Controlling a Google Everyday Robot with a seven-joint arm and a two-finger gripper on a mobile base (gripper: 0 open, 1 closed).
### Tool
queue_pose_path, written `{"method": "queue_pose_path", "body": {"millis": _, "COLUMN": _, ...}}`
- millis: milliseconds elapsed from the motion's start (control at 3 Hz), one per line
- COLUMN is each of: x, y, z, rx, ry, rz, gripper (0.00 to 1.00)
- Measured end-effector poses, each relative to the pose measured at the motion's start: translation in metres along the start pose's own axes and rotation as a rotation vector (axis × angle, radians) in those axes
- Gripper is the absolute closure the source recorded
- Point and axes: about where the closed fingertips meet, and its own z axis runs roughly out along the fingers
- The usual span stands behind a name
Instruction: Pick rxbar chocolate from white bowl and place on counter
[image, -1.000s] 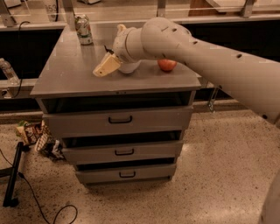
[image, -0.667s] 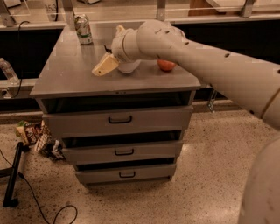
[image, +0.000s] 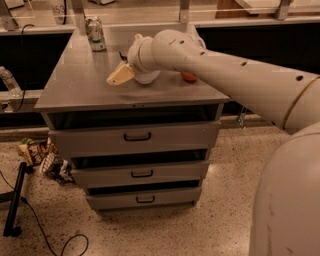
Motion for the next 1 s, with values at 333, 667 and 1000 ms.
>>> {"method": "queue_pose_path", "body": {"millis": 333, "x": 0.010, "y": -0.006, "z": -0.006, "rx": 0.025, "ry": 0.013, "rz": 0.024, "gripper": 0.23}}
{"method": "queue_pose_path", "body": {"millis": 667, "x": 0.017, "y": -0.008, "z": -0.021, "rx": 0.034, "ry": 0.022, "rz": 0.030, "gripper": 0.45}}
{"method": "queue_pose_path", "body": {"millis": 1000, "x": 0.022, "y": -0.009, "z": -0.036, "rx": 0.034, "ry": 0.030, "rz": 0.030, "gripper": 0.69}}
